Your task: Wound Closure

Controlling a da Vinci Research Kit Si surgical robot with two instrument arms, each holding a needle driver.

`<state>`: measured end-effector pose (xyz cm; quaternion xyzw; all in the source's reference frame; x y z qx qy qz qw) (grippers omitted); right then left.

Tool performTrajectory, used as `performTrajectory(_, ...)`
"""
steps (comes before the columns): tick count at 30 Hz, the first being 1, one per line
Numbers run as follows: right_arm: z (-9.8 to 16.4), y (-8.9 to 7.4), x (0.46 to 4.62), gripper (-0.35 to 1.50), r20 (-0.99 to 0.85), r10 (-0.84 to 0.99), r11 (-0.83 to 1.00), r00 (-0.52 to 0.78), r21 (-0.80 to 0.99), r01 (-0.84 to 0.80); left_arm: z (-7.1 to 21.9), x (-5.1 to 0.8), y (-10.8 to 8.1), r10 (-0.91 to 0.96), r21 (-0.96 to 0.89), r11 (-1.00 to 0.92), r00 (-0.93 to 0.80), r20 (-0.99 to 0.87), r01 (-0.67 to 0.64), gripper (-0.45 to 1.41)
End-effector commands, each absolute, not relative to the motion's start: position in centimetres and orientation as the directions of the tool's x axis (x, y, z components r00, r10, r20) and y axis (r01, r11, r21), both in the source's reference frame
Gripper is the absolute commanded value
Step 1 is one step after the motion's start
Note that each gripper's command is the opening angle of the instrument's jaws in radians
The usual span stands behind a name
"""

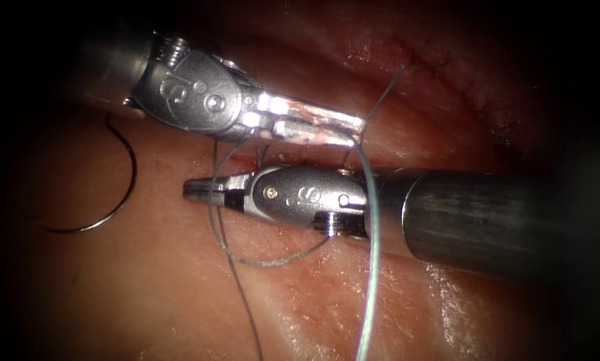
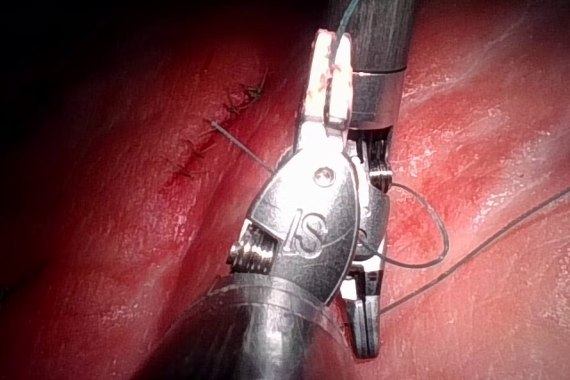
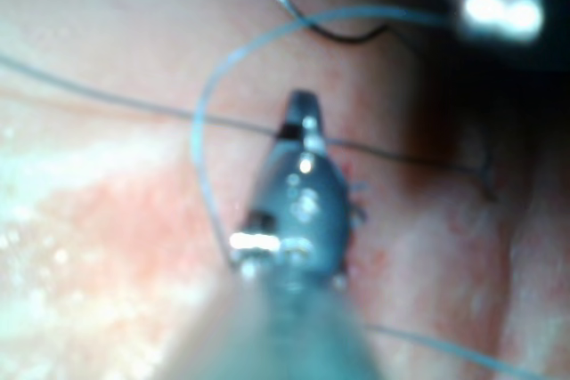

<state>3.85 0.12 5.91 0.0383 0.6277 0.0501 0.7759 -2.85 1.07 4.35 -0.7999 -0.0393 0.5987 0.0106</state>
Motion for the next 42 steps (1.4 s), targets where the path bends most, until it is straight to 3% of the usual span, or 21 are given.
performTrajectory(1, 5.97, 0.09, 3.92, -0.35, -0.97, 0.127, 0.992, 0.205, 0.124, -0.027, 4.42, -2.88, 0.98, 0.081, -0.068, -0.996, 0.275, -0.958, 0.054, -0.45)
performTrajectory(26, 5.92, 0.11, 3.9, -0.35, -0.971, 0.131, 0.991, 0.2, 0.126, -0.035, 4.36, -2.77, 0.9, 0.107, -0.106, -0.994, 0.175, -0.979, 0.014, -0.45)
performTrajectory(36, 5.83, 0.15, 3.7, -0.35, -0.976, 0.056, 0.998, 0.212, 0.054, -0.015, 4.32, -2.73, 0.88, 0.12, -0.12, -0.993, 0.158, -0.98, 0.009, -0.45)
performTrajectory(42, 5.92, -0.02, 3.84, -0.35, -0.97, 0.091, 0.994, 0.225, 0.102, 0.036, 4.17, -2.91, 1.1, 0.137, -0.154, -0.987, 0.242, -0.96, -0.054, -0.45)
